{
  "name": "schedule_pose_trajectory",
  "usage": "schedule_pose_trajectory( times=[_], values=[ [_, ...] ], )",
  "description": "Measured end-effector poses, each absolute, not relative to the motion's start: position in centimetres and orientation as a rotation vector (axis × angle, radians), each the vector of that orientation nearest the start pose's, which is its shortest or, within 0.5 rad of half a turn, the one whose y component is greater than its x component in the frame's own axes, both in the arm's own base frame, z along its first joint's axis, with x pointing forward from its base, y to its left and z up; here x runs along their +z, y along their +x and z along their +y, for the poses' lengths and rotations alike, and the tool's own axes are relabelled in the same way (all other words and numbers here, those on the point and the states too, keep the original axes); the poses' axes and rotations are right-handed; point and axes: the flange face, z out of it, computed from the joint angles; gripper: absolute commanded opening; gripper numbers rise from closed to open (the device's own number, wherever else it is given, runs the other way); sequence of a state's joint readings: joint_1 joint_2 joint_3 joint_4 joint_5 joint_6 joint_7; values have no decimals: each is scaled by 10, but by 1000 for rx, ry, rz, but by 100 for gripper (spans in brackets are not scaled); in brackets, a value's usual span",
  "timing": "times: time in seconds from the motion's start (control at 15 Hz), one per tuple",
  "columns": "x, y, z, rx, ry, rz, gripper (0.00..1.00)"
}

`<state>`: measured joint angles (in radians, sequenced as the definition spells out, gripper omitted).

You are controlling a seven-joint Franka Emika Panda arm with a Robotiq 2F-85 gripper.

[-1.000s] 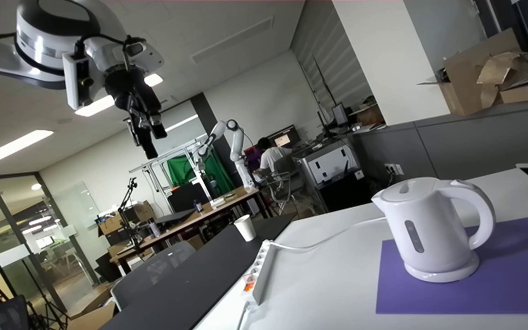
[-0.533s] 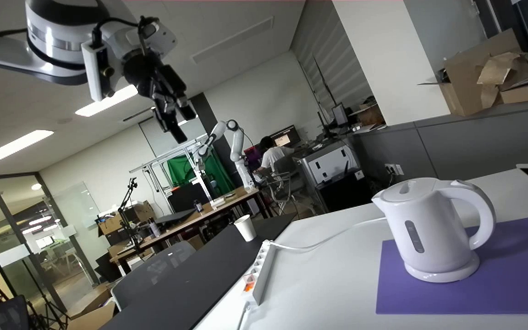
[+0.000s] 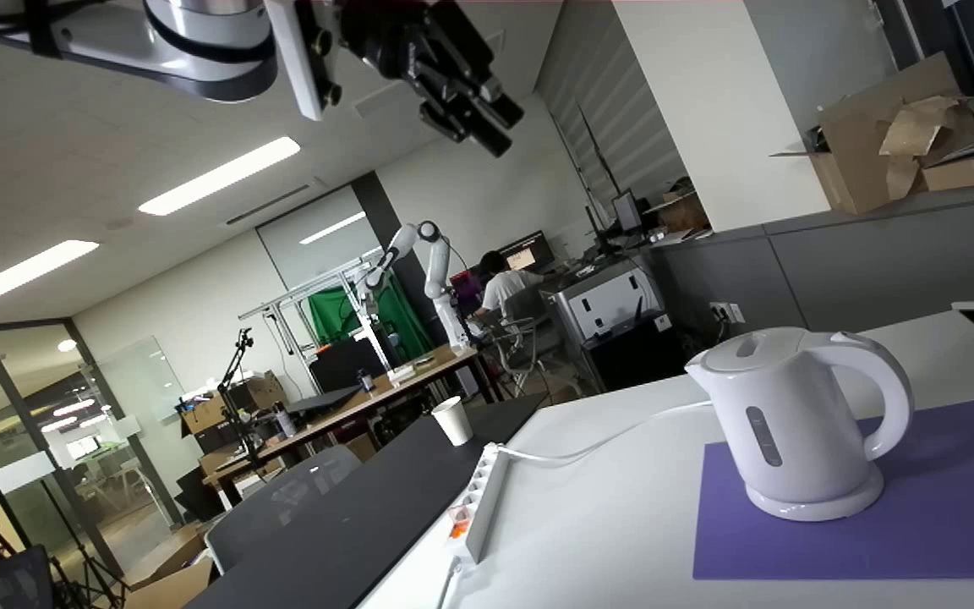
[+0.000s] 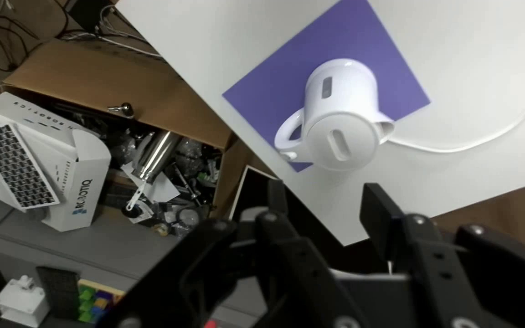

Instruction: Turn on the kettle

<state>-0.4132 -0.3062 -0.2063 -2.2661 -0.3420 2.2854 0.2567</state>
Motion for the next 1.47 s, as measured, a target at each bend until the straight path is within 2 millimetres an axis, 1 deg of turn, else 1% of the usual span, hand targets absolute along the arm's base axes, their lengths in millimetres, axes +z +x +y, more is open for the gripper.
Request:
schedule_pose_trajectory(
  times=[0.13,0.2,0.27,0.53,0.73,0.87,1.47],
  values=[
    [511,399,-324,-516,-3168,1259,5],
    [510,403,-337,-523,-3157,1300,1],
    [509,407,-348,-520,-3152,1330,0],
    [509,424,-390,-495,-3139,1401,0],
    [509,434,-416,-414,-3054,1480,1],
    [508,439,-423,-397,-3048,1495,1],
    [509,442,-423,-394,-3049,1492,1]
  ],
)
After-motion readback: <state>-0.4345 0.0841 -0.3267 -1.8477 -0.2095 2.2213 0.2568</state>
